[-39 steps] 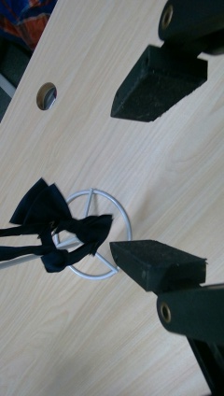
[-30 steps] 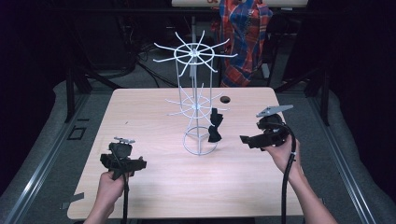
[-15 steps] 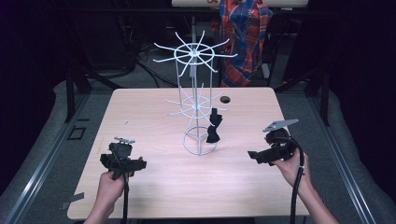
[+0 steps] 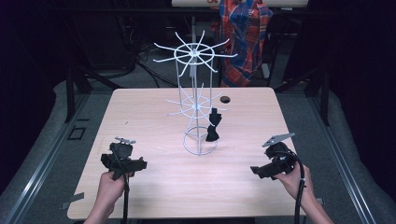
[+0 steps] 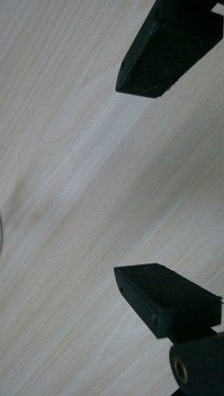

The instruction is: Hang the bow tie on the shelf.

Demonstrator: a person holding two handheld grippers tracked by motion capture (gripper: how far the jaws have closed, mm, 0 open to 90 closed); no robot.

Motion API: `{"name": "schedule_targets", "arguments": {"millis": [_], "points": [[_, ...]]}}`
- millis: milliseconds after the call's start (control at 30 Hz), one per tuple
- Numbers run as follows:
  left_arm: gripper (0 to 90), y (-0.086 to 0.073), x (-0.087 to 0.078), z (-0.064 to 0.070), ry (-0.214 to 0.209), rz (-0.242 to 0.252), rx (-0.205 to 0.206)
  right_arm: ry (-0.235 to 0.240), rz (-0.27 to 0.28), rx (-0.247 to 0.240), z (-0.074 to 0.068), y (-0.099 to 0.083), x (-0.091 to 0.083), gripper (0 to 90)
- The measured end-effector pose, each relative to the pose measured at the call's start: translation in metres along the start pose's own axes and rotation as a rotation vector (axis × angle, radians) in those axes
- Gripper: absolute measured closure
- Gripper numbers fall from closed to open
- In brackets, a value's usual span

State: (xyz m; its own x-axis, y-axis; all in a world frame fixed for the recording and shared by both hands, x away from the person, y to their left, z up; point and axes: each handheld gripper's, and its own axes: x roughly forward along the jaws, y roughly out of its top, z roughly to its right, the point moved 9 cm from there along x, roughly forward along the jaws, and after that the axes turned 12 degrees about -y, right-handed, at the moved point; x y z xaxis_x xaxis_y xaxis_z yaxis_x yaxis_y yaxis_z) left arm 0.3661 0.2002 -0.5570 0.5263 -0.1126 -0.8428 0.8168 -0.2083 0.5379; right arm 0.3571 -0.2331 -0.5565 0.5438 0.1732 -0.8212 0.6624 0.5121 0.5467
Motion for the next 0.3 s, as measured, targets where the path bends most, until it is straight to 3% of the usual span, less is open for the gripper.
{"name": "schedule_targets", "arguments": {"millis": [67,167,300], "points": [[16.2,-0.0001,0.0001,-0.0002,0.0,-0.002,-0.001,0.003,-0.01,-0.004,-0.0015,-0.0006,0.0025,9.7],[16.2,-0.0002,0.0004,-0.0004,0.0,-0.003,-0.002,-0.03,-0.048,-0.054,-0.0021,-0.0042,0.0077,10.2],[16.2,0.0,0.0003,-0.0001,0.002,-0.003,0.0,-0.057,-0.057,-0.08,-0.0021,-0.0035,0.0109,11.7]]}}
